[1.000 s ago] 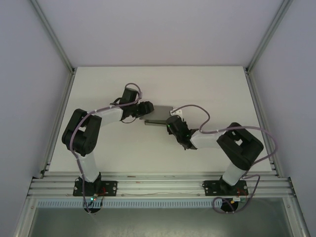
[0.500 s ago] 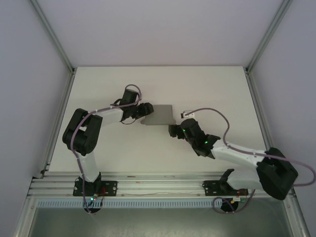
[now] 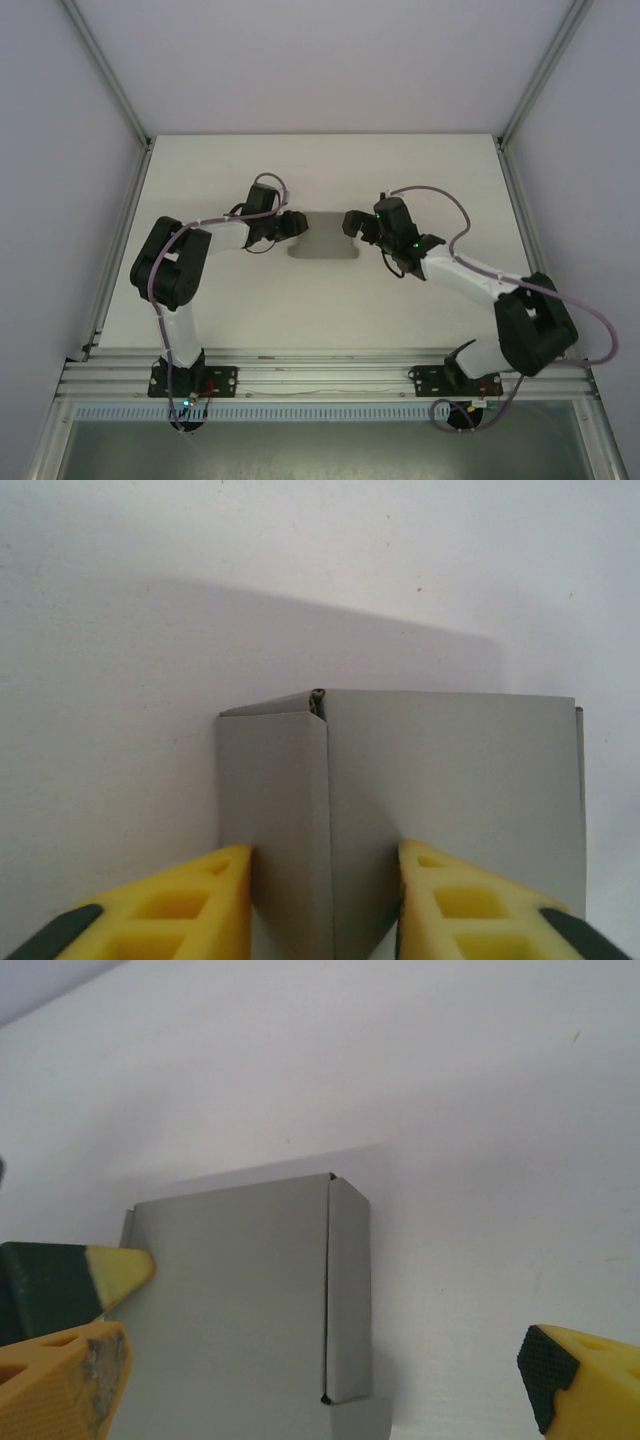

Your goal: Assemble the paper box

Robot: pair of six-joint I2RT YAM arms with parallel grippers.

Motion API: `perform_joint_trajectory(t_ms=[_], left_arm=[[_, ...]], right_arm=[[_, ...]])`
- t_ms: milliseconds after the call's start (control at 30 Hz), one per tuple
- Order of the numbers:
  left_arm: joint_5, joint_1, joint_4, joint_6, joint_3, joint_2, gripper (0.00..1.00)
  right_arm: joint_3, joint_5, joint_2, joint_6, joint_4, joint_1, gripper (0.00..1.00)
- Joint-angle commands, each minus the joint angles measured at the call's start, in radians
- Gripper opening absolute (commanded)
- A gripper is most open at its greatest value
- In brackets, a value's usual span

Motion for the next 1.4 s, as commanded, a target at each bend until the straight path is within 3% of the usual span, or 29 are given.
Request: perform_joint_trajectory(t_ms=[0, 233, 567, 700, 867, 1067, 1133, 1200, 1333, 1367], left_arm=[[0.012, 0.023, -0.012, -0.001, -0.058, 0.052, 0.31], [0.097, 0.069, 0.125, -0.039, -0.140, 0.047, 0.18], [0.140, 0.091, 0.185, -0.063, -0.166, 0.058, 0.16], [0.138, 0.090, 0.177, -0.043, -0.160, 0.056, 0.17], [0.182, 0.090, 0.218, -0.045, -0.154, 0.051, 0.22], [0.174, 0.089, 0.213, -0.025, -0.138, 0.030, 0.23], [0.185, 0.089, 0.206, -0.005, -0.130, 0.023, 0.29], [0.192, 0.088, 0.212, 0.017, -0.123, 0.008, 0.43], [0.180, 0.086, 0.200, 0.115, -0.095, -0.096, 0.99], [0.166, 0.084, 0.197, 0.160, -0.093, -0.137, 1.00]], right_arm=[[0.042, -0.161, 0.065, 0.073, -0.019, -0.041, 1.00], [0.151, -0.365, 0.238, 0.068, -0.032, -0.064, 1.00], [0.199, -0.556, 0.369, 0.137, 0.024, -0.094, 0.96], [0.198, -0.664, 0.405, 0.182, 0.147, -0.100, 0.88], [0.159, -0.773, 0.428, 0.300, 0.368, -0.122, 0.70], [0.121, -0.774, 0.372, 0.269, 0.379, -0.125, 0.54], [0.117, -0.759, 0.354, 0.253, 0.348, -0.124, 0.49], [0.114, -0.741, 0.336, 0.238, 0.312, -0.125, 0.47], [0.100, -0.697, 0.284, 0.253, 0.262, -0.130, 0.45], [0.092, -0.681, 0.266, 0.274, 0.255, -0.133, 0.45]])
